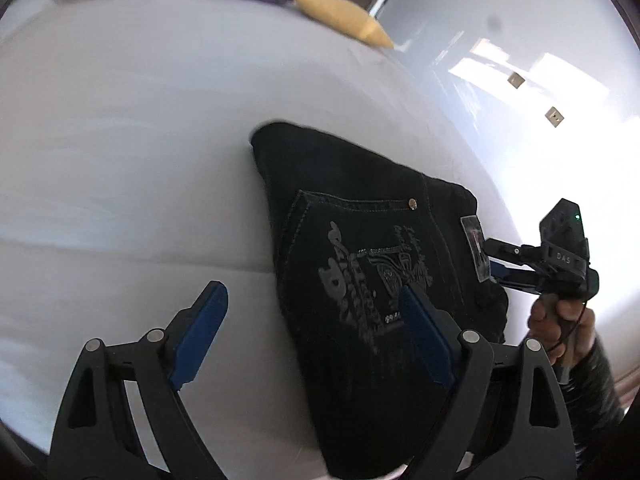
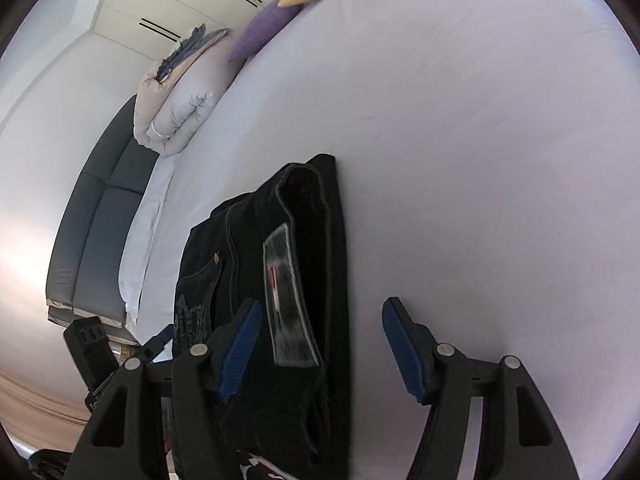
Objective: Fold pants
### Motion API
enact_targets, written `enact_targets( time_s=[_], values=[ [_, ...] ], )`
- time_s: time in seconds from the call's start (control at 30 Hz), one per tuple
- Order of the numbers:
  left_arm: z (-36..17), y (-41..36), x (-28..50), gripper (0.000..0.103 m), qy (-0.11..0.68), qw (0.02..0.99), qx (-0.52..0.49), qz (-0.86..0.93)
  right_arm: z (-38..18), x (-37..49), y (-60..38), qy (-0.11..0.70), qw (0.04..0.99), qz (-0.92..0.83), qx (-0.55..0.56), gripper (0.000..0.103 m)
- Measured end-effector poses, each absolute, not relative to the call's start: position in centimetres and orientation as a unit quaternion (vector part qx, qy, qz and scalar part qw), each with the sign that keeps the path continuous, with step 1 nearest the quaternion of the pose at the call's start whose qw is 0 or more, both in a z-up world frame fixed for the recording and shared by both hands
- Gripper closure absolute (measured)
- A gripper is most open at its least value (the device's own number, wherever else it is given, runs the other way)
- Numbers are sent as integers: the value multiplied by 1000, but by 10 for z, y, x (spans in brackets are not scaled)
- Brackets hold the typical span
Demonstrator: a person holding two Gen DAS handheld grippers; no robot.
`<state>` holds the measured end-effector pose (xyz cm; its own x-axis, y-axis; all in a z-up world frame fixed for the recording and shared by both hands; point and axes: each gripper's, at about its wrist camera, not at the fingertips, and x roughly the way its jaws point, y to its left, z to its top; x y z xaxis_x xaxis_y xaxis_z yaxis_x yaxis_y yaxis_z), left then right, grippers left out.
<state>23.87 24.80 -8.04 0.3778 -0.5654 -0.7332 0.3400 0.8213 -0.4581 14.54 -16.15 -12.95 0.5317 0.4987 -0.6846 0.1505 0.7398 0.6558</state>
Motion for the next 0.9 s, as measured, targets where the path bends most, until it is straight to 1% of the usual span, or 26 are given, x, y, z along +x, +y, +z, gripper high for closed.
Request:
enact_targets(
  time_s=[0.1,0.2,0.23,0.27,0.3,0.33,0.43,0.47,0.53,0.6,0.67,0.77,0.9],
  values=[
    [-94,240,254,16,512,798,-132,-289,-133,159,-151,492,795,118,336,46],
    [-98,234,262,16,517,792,-131,-297,-135,168,-143,500,791,127,329,46],
    [-98,233,266,17,520,789,-134,-301,-136,170,-144,500,788,129,336,49],
    [-99,231,269,21,523,785,-137,-304,-139,173,-146,501,781,132,349,52],
    [-100,229,271,30,526,782,-137,-306,-142,175,-147,502,777,132,356,57],
    [-100,228,273,35,529,779,-135,-307,-144,176,-147,503,773,133,363,60],
    [-101,221,276,43,535,779,-117,-306,-147,181,-143,503,772,134,365,68],
    [-101,219,278,46,536,779,-115,-305,-147,181,-142,502,772,134,365,69],
    [-99,219,279,54,534,781,-116,-303,-144,179,-140,499,778,133,357,74],
    [-95,220,278,66,530,783,-116,-304,-137,175,-136,493,791,130,339,80],
    [-86,218,278,72,524,787,-105,-307,-127,173,-132,486,801,130,324,83],
    [-63,212,282,75,505,799,-92,-313,-102,172,-131,466,816,139,313,84],
    [-31,203,301,75,474,816,-74,-323,-70,180,-142,436,835,146,303,84]
  ],
)
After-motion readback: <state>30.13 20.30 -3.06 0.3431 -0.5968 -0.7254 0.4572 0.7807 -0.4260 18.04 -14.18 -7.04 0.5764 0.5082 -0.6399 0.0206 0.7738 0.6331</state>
